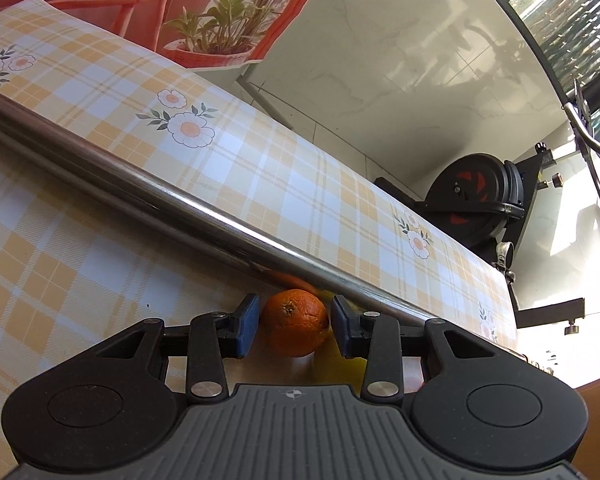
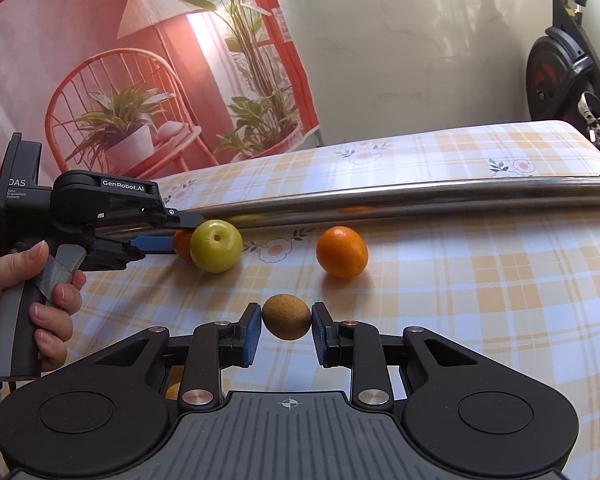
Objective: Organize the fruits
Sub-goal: 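Grasp the brown kiwi with the right gripper while the left gripper grasps an orange, then carry the kiwi and orange over the white plate with both grippers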
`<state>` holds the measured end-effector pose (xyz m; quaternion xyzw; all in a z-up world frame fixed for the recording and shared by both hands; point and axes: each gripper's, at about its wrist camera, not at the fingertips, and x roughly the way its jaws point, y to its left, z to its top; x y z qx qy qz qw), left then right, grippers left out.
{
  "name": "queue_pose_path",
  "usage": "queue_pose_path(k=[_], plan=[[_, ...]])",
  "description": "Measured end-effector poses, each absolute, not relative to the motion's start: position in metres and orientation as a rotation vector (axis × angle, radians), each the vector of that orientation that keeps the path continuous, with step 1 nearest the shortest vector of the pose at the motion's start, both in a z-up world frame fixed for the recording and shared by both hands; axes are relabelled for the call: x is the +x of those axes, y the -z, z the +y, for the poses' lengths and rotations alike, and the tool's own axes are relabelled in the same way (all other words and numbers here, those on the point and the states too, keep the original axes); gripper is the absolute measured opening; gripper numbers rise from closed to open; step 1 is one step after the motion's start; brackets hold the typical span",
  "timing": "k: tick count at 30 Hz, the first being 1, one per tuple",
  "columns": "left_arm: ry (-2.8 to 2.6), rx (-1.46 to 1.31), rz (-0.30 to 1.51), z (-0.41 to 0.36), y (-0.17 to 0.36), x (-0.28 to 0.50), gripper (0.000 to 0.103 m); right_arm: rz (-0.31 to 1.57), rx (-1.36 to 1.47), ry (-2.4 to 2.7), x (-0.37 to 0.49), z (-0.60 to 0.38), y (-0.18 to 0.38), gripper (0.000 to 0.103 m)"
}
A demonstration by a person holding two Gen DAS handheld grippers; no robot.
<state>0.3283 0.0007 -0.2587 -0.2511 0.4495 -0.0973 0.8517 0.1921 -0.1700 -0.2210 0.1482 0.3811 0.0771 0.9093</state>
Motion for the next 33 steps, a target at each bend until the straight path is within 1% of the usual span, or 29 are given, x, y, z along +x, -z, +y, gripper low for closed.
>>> queue_pose_path(k=[6,12,23,33], plan=[[0.214,-0.509,0.92,0.004,0.256,0.321,0.039,0.782,0.324,-0.155,0.187,-0.171,0.221,0.025],[0.235,-0.411,0.845,0.009,0.231,0.297,0.039,0.766,0.362,-0.15,0.174,-0.172,0.218,0.025],[0.314,-0.165,0.683,0.008,0.182,0.219,0.039,0.76,0.348,-0.151,0.15,-0.166,0.208,0.025],[0.352,-0.077,0.654,0.007,0.166,0.158,0.039,0.752,0.338,-0.166,0.133,-0.162,0.199,0.025]])
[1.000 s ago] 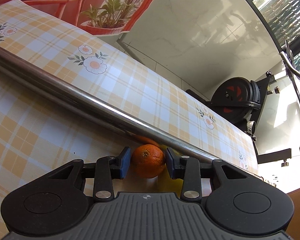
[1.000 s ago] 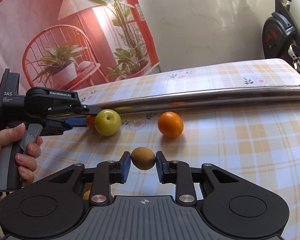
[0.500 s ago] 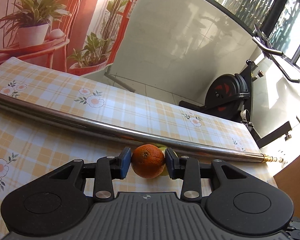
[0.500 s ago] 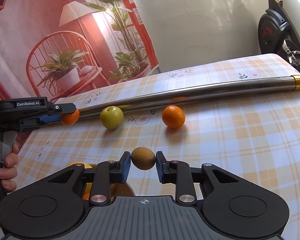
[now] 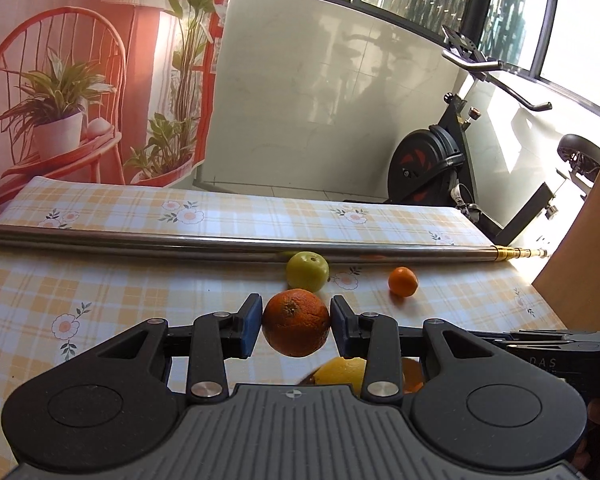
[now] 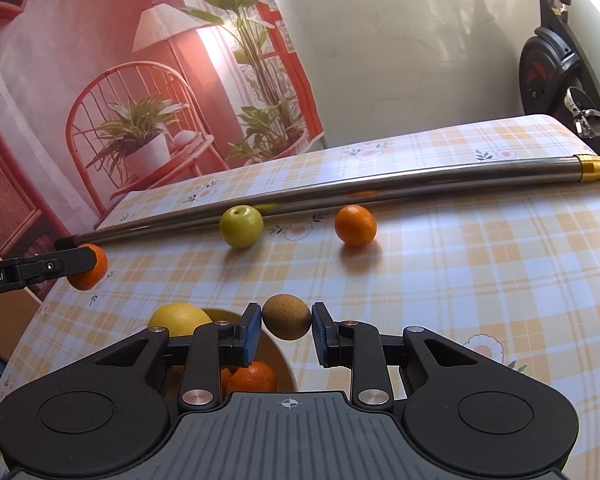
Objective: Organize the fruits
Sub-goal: 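Carry the kiwi and orange over the white plate with both grippers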
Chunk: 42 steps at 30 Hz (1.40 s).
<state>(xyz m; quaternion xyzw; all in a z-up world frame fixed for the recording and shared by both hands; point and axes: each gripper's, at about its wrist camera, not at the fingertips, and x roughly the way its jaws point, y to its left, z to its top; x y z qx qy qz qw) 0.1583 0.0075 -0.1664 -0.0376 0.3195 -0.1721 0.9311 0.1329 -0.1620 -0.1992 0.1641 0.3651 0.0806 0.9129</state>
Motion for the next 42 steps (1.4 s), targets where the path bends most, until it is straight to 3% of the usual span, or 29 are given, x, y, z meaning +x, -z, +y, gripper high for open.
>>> queue_pose_path(k=[42], plan=[[0.388,-0.064,0.729,0.015,0.188,0.107,0.039,0.739,0.282,-0.204,0.087,-0.132,0.176,0.025]])
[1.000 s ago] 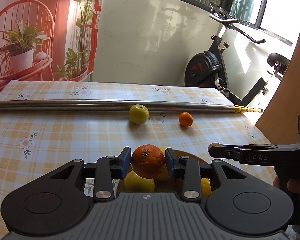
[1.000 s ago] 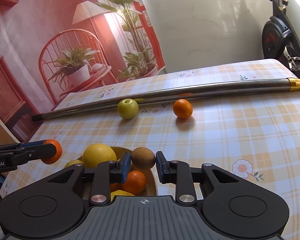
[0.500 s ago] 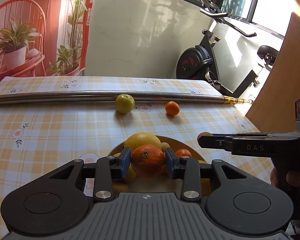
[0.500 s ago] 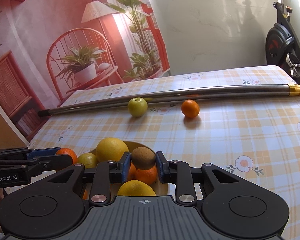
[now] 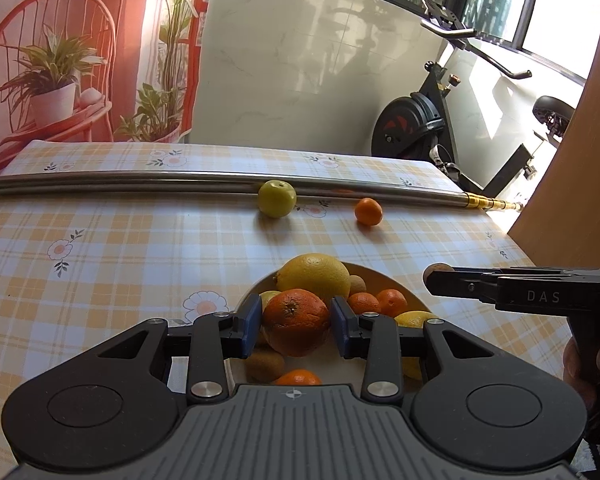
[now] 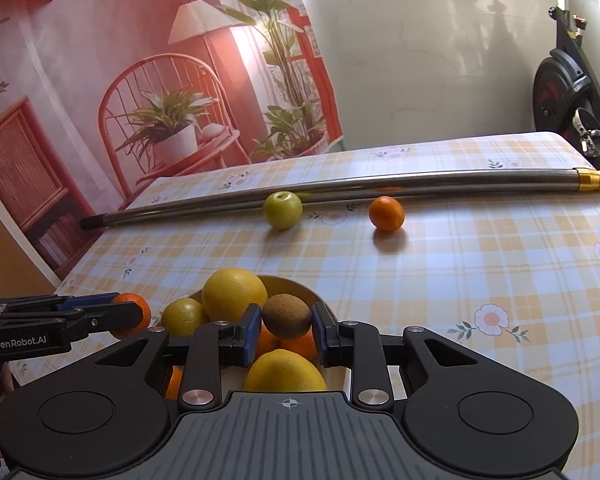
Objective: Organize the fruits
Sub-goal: 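Carry the kiwi and orange over the white plate with both grippers, then lower the kiwi and orange into the plate and open both grippers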
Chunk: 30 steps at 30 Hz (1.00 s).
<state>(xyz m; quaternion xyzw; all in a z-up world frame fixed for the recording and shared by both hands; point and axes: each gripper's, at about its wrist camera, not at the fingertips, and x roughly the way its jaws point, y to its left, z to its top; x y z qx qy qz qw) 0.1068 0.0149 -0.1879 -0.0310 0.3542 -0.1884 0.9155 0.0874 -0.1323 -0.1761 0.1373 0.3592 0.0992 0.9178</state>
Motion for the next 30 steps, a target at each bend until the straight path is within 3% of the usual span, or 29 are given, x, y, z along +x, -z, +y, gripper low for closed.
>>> queue_pose_path(k=[30], plan=[[0.396,-0.048,0.785,0.01,0.198,0.114,0.039,0.762,0.311,-0.197,0.092,-0.137,0.185,0.025]])
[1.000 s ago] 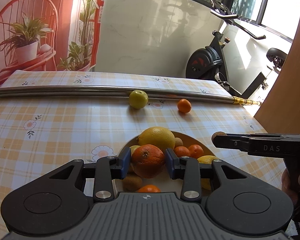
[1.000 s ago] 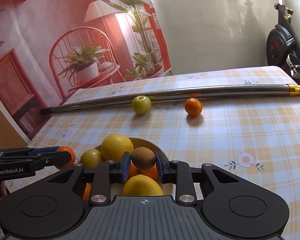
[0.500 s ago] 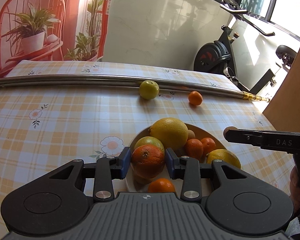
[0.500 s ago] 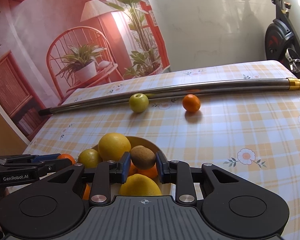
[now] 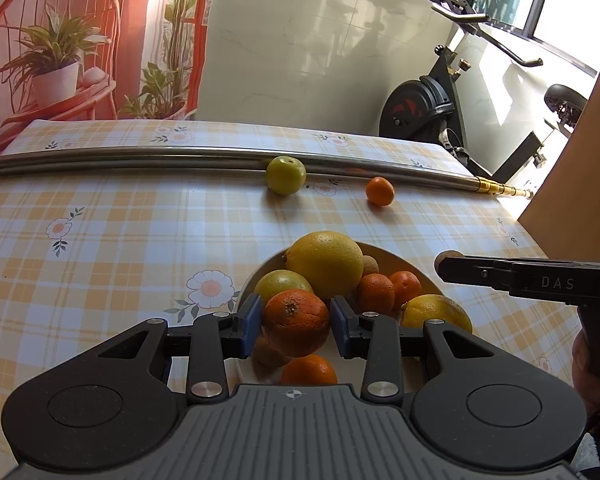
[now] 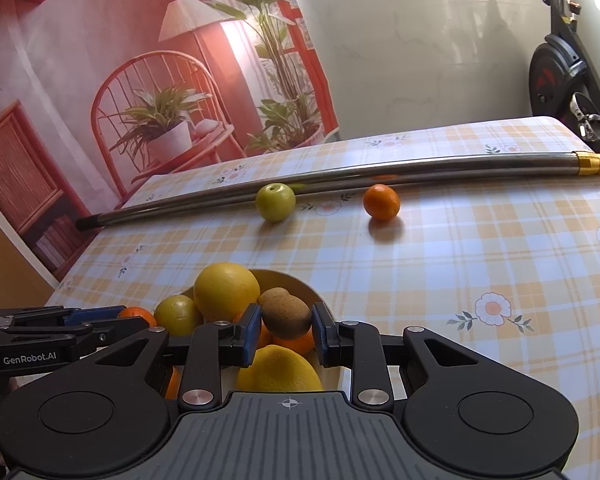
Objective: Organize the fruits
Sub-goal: 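Lower the kiwi and orange into the plate and open both grippers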
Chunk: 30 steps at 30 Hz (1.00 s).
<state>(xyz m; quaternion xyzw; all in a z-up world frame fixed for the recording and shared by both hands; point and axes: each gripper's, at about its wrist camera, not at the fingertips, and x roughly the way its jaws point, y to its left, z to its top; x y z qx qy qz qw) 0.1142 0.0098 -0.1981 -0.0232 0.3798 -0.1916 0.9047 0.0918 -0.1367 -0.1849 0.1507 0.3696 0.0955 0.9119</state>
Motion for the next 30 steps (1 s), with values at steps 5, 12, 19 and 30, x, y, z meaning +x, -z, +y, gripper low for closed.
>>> queue_pose_path(k=[5,12,19,30], plan=[[0.481,0.065,0.781,-0.018,0.203,0.124,0.039,0.767,0.313,-0.193,0.092,-0.14,0.187,0.025],[0.558,0.18,0.82,-0.048,0.219,0.128,0.039,0.776,0.321,-0.189,0.093,-0.143,0.191,0.025],[0.534,0.18,0.85,-0.048,0.226,0.134,0.04,0.786,0.335,-0.188,0.095,-0.146,0.194,0.025],[0.512,0.164,0.835,-0.049,0.227,0.137,0.04,0.789,0.338,-0.186,0.096,-0.146,0.195,0.025]])
